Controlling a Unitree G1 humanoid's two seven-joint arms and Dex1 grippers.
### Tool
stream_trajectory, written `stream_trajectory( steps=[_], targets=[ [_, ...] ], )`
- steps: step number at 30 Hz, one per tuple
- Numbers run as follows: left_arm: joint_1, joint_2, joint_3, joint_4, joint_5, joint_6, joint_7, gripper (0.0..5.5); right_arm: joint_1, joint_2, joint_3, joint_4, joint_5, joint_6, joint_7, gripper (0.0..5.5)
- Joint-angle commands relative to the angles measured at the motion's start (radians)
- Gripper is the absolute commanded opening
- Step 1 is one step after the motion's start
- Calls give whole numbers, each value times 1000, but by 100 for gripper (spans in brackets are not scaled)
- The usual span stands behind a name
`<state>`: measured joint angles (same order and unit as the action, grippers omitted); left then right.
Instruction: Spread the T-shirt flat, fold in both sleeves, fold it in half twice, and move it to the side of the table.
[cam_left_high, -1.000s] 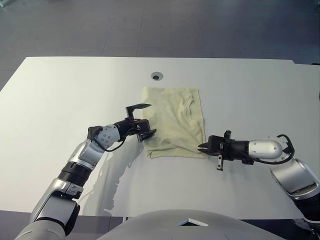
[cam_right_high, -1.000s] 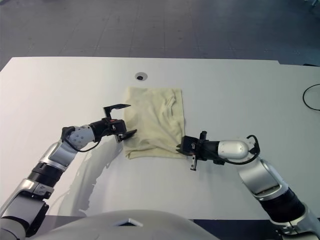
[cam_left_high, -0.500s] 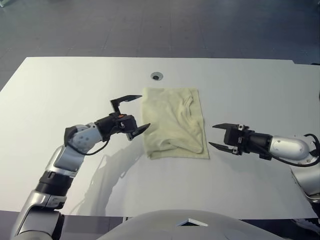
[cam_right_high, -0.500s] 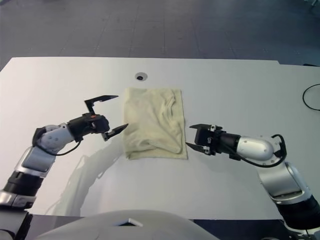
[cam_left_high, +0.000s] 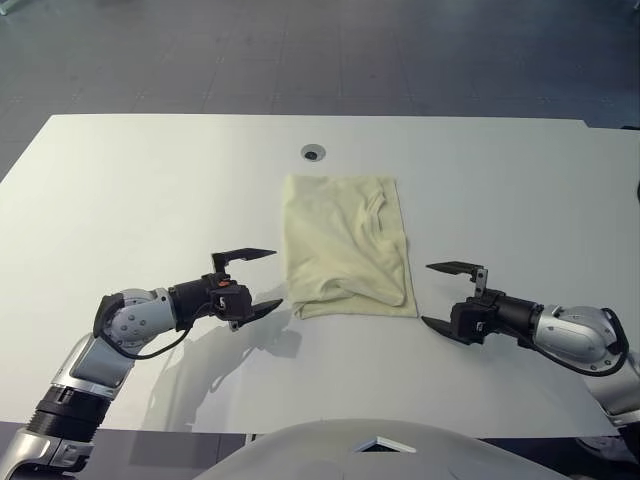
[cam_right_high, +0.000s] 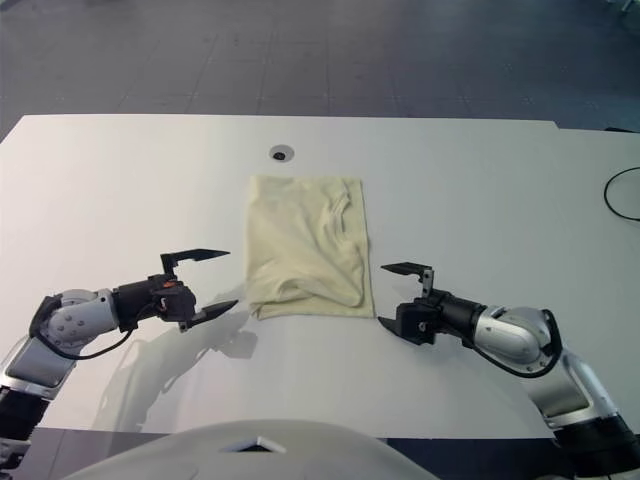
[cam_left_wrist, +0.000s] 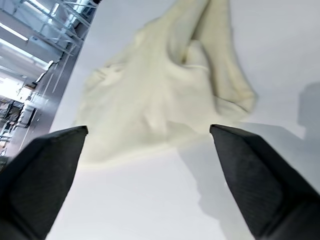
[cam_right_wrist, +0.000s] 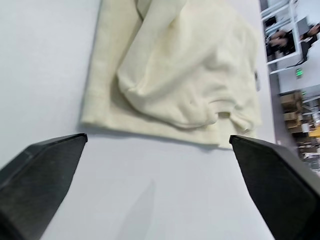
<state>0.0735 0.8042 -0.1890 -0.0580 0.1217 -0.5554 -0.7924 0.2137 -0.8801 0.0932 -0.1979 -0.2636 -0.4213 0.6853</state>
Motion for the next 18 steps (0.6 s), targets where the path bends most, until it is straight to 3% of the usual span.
stream_trajectory(
  steps=[1,8,13,18],
  targets=[
    [-17,3,-38,45,82,-33,4,426,-3,28,62,70,-93,-32,-33,540],
    [-109,-50,-105,129,196,-84,61,538,-76,75,156,177,-190,-129,-116,540],
    [-163,-67,-148,171,255,-135,95,540,-110,77,196,234,-224,-186,-155,540],
    [-181,-58,-182,205,268,-188,93,478,-125,70,217,274,-230,-213,-168,524]
  ],
)
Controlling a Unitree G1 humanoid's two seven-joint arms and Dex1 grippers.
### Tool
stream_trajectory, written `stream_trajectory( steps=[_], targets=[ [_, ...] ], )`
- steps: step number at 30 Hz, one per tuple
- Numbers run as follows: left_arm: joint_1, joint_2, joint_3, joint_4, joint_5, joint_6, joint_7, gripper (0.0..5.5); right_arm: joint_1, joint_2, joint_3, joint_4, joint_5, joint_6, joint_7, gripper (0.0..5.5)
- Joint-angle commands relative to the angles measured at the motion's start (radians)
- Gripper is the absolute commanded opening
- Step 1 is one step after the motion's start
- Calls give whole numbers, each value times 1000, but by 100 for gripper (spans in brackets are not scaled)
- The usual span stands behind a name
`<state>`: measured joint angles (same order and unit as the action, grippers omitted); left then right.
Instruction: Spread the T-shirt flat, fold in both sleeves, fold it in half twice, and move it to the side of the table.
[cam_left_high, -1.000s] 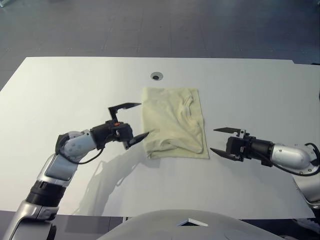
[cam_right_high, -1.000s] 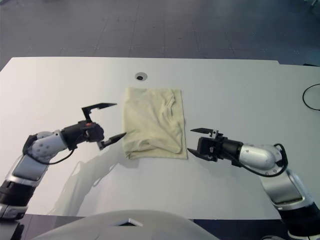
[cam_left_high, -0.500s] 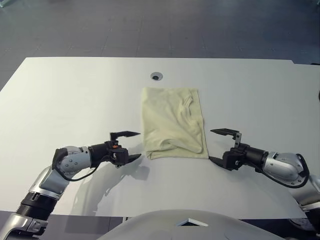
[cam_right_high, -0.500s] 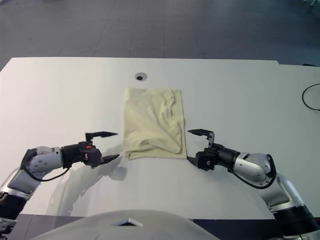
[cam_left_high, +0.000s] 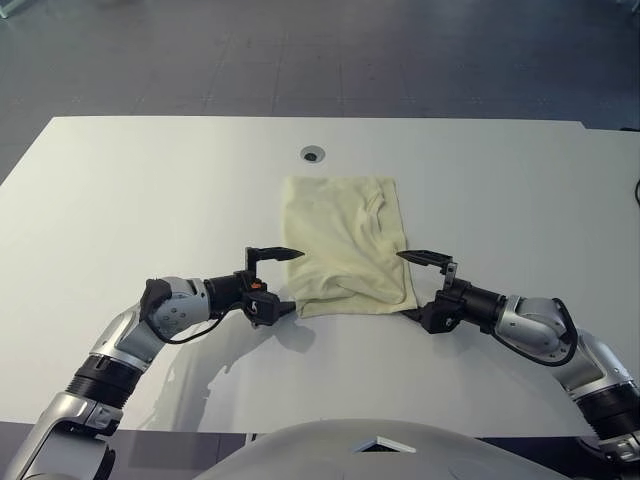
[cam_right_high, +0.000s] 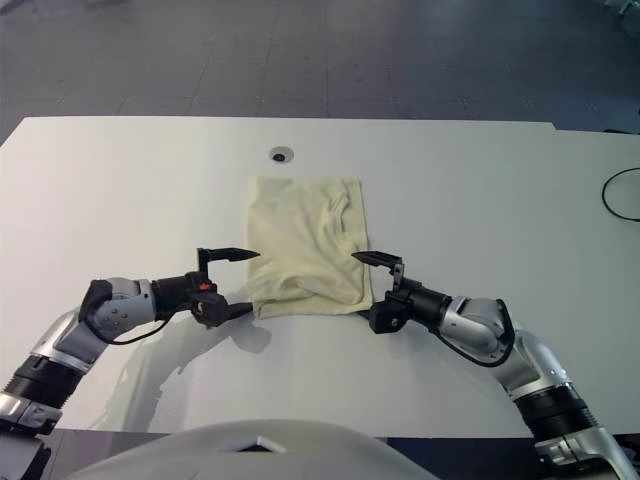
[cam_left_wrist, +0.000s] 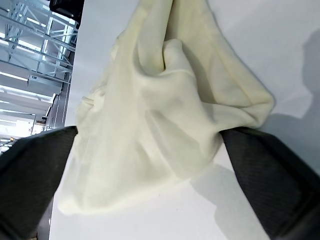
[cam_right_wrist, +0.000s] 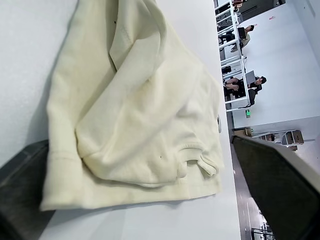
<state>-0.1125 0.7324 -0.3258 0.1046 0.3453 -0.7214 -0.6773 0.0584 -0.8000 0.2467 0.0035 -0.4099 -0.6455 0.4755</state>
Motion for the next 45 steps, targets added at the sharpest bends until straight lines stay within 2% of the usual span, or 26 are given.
stream_trajectory(
  steps=[1,20,28,31,35,40,45],
  targets=[
    [4,19,-53,47,47,-35,-26,454,27,-11,68,78,-87,9,40,509],
    [-73,27,-178,185,96,-143,-43,126,-44,-19,140,173,-93,15,59,183],
    [-89,53,-186,192,33,-161,-68,7,-33,-45,136,108,16,102,171,40],
    [-90,95,-173,154,-70,-177,-110,3,-5,-85,106,-4,161,216,287,3],
    [-70,150,-147,77,-237,-170,-169,2,24,-137,79,-208,391,446,455,1],
    [-6,236,-104,-125,-470,-41,-254,1,31,-199,21,-447,602,713,576,1],
    [162,418,-26,-394,-670,152,-336,1,-8,-282,-79,-575,778,917,671,1]
  ],
)
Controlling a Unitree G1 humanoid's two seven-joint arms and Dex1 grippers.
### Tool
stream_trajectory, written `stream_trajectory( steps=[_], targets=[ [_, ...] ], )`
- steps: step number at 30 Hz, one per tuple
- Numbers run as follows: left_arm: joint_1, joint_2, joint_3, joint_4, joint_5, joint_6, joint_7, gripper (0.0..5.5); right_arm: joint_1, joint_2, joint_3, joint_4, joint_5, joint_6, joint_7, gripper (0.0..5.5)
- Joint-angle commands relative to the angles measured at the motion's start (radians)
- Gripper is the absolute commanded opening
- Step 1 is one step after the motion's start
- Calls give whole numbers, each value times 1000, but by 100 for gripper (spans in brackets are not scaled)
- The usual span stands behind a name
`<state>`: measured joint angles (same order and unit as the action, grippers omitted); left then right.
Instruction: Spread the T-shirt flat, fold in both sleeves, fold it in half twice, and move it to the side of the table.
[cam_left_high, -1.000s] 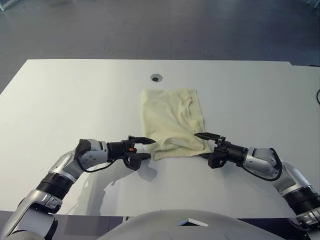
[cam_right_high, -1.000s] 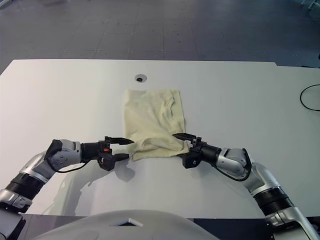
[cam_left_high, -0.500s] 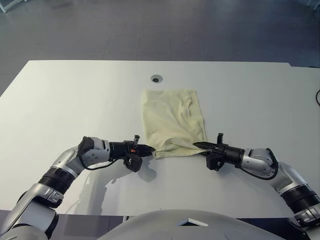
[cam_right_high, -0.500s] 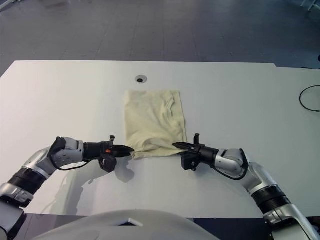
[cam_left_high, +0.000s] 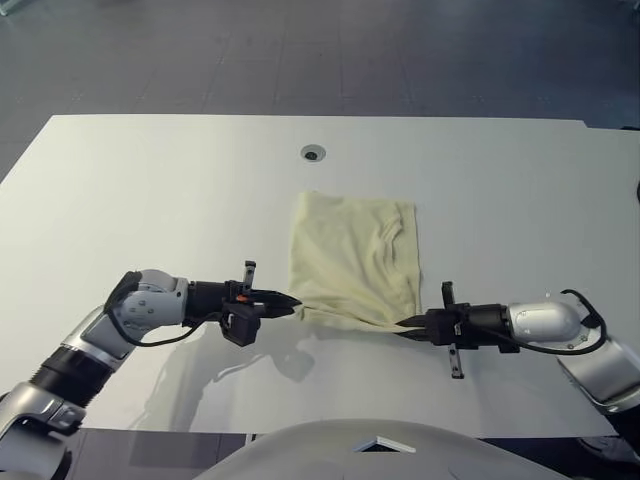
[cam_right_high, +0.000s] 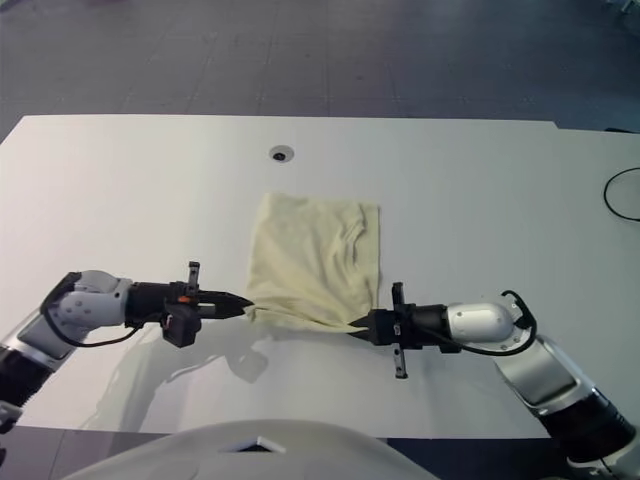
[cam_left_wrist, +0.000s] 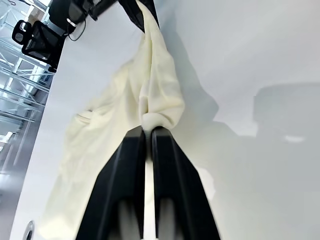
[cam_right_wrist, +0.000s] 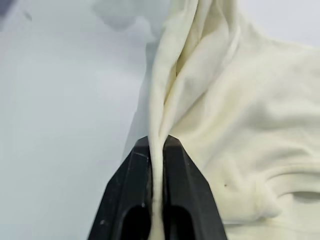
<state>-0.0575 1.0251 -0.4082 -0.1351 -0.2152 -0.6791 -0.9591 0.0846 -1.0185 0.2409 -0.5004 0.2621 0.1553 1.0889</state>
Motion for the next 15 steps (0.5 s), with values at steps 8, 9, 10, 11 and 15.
stream_trajectory(
  steps=[8,9,10,11,15],
  targets=[
    [284,263,257,-384,-304,291,-126,1,-39,-170,-213,-185,404,364,190,1],
    [304,279,288,-400,-342,318,-145,1,-46,-175,-230,-192,439,389,196,1],
    [320,291,319,-413,-379,350,-162,1,-59,-175,-241,-192,470,414,197,1],
    [328,302,354,-427,-431,394,-176,1,-83,-173,-248,-185,496,435,198,1],
    [221,290,407,-418,-557,555,-219,1,-203,-144,-200,-102,453,443,209,1]
  ],
)
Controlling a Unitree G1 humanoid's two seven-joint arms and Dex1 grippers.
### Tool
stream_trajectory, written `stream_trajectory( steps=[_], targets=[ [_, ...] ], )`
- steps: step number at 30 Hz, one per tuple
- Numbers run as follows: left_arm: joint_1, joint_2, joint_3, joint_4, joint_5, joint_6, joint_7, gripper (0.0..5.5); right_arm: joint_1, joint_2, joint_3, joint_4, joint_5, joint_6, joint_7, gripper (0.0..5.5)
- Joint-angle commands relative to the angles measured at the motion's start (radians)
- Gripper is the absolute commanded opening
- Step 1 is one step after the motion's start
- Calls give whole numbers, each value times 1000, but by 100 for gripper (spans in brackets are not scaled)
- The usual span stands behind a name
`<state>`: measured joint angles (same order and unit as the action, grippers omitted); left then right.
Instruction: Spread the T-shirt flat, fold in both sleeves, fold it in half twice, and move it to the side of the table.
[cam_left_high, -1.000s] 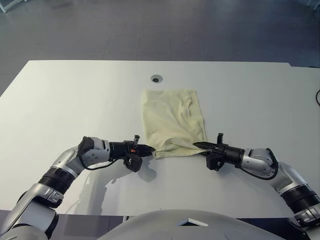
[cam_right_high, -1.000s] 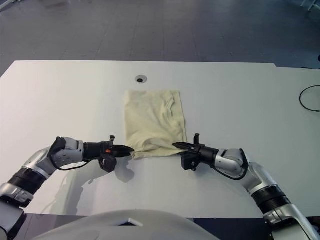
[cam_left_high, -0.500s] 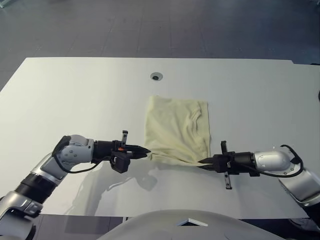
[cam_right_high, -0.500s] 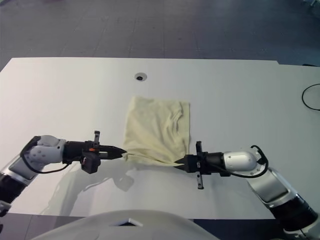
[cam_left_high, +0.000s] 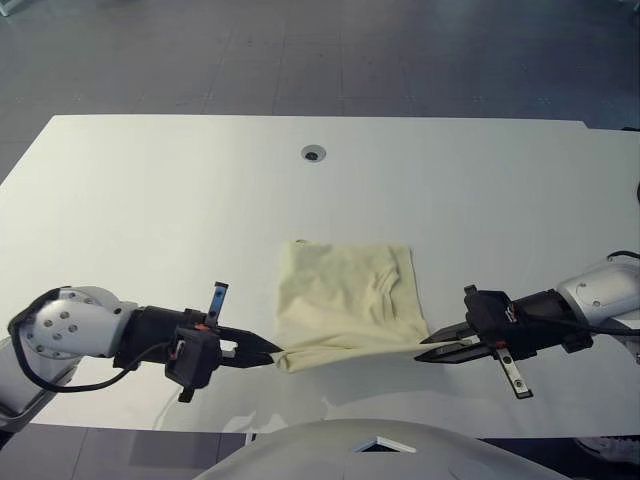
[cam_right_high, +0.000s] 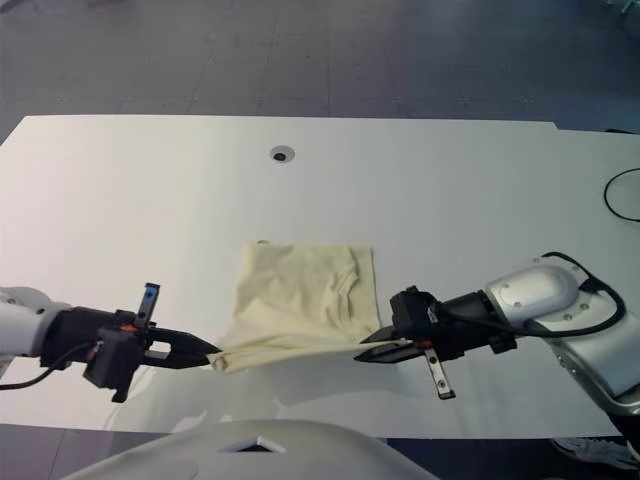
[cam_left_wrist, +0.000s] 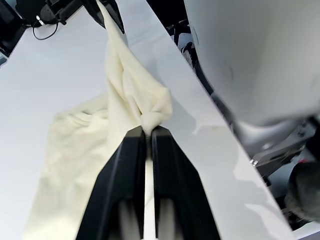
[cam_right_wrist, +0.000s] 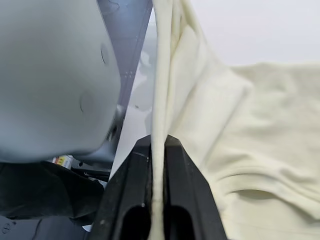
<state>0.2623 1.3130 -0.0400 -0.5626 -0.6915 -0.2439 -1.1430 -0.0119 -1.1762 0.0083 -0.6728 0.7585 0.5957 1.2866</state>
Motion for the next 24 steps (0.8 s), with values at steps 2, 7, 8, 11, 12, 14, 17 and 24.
stream_trajectory(
  steps=[2,7,8,11,12,14,17,24],
  targets=[
    [-219,-42,-4,65,-63,184,-74,1,-195,48,108,164,-135,-35,27,1],
    [-444,-199,-159,263,51,306,-184,1,-373,182,264,410,-316,-125,52,1],
    [-461,-219,-170,290,57,331,-193,1,-405,209,287,453,-342,-140,59,1],
    [-540,-291,-220,421,126,362,-257,1,-484,290,346,617,-436,-210,70,1],
    [-575,-321,-236,476,153,364,-274,1,-498,312,358,673,-464,-236,71,1],
    [-632,-373,-256,570,194,368,-297,1,-517,340,376,759,-514,-295,73,1],
    [-700,-440,-268,694,251,361,-313,1,-549,388,381,852,-552,-341,74,1],
    [-796,-579,-273,938,376,310,-307,1,-595,469,373,1014,-615,-427,70,1]
  ],
)
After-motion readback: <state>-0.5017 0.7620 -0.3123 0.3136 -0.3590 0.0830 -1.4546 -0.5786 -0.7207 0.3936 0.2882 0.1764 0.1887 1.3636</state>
